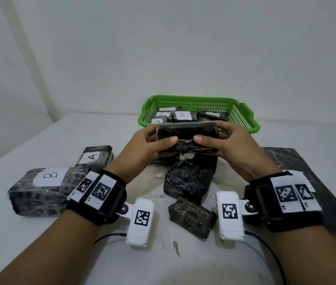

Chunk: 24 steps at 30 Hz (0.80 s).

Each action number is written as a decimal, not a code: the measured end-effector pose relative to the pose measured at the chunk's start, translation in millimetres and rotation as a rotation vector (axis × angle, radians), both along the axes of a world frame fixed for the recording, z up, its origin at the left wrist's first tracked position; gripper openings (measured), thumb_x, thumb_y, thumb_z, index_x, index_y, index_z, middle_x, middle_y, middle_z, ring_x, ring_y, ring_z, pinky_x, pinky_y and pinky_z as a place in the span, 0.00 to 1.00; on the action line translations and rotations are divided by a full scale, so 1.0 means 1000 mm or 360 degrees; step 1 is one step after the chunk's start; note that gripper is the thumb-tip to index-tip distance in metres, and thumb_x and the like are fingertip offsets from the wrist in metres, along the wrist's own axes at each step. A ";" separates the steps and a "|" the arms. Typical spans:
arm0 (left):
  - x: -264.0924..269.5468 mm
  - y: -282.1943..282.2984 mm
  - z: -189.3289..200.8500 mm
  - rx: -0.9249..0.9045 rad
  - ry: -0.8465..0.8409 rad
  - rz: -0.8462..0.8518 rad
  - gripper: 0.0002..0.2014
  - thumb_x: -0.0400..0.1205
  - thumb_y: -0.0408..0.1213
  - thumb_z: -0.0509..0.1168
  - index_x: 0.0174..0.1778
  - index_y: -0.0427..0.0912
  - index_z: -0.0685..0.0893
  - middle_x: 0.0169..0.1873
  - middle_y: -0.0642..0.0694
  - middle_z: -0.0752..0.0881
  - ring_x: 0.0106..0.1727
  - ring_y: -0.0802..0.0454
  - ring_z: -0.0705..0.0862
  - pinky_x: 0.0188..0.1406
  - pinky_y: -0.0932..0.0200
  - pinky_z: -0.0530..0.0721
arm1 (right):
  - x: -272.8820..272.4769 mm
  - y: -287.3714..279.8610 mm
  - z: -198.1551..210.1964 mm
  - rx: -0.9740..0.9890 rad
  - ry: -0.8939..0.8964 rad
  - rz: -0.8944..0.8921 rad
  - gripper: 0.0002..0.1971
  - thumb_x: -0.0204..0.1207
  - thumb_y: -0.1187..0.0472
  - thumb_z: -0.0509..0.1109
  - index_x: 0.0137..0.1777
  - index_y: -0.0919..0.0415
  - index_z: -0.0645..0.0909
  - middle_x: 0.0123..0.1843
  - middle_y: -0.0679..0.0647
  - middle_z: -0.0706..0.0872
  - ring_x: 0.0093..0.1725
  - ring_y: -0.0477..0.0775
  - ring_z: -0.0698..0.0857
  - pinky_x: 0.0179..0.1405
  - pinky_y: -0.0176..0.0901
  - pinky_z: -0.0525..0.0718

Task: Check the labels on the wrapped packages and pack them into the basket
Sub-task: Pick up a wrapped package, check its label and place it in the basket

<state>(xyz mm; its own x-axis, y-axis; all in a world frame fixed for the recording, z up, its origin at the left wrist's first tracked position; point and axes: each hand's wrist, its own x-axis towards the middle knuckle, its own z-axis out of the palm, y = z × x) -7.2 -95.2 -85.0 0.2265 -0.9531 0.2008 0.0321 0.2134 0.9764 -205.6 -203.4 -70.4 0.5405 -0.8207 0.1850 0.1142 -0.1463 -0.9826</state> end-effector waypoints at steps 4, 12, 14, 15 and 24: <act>0.002 0.000 0.000 -0.0087 -0.0208 0.0137 0.26 0.77 0.25 0.75 0.72 0.36 0.80 0.64 0.41 0.89 0.66 0.45 0.88 0.71 0.46 0.84 | 0.000 0.000 -0.001 -0.0136 0.0040 -0.0036 0.39 0.53 0.60 0.88 0.70 0.57 0.86 0.62 0.52 0.94 0.63 0.49 0.92 0.70 0.53 0.88; 0.005 0.003 0.005 -0.0232 -0.0318 0.0123 0.31 0.74 0.16 0.74 0.72 0.38 0.77 0.64 0.45 0.88 0.67 0.49 0.87 0.67 0.58 0.84 | 0.001 0.002 0.003 0.0285 -0.0091 0.0195 0.50 0.55 0.51 0.87 0.77 0.70 0.75 0.70 0.64 0.89 0.64 0.59 0.92 0.50 0.49 0.95; 0.004 0.004 0.005 -0.0176 -0.0272 -0.0022 0.32 0.75 0.21 0.75 0.74 0.41 0.76 0.67 0.45 0.87 0.69 0.47 0.86 0.70 0.54 0.82 | 0.002 -0.002 0.001 0.0262 -0.0091 0.0093 0.48 0.58 0.50 0.87 0.76 0.73 0.77 0.71 0.66 0.87 0.64 0.61 0.92 0.50 0.49 0.94; 0.002 0.004 0.005 -0.0130 -0.0205 -0.0112 0.31 0.76 0.25 0.75 0.75 0.41 0.75 0.69 0.43 0.86 0.70 0.45 0.85 0.71 0.51 0.82 | 0.002 -0.004 0.000 0.0217 -0.0084 0.0039 0.45 0.59 0.50 0.88 0.74 0.73 0.80 0.70 0.66 0.89 0.65 0.62 0.92 0.53 0.50 0.94; 0.001 -0.001 0.001 -0.0026 0.0057 0.0010 0.23 0.80 0.36 0.72 0.69 0.31 0.81 0.63 0.35 0.89 0.66 0.37 0.87 0.70 0.39 0.82 | 0.003 0.000 -0.002 0.0127 -0.0038 0.0028 0.40 0.58 0.46 0.87 0.66 0.71 0.85 0.61 0.61 0.93 0.57 0.55 0.95 0.58 0.53 0.93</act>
<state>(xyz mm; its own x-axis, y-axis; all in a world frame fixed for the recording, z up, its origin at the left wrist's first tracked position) -5.8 -95.8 -84.4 0.2400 -0.9482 0.2082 0.0654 0.2298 0.9710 -202.4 -203.1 -72.0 0.5510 -0.8239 0.1324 0.1393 -0.0656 -0.9881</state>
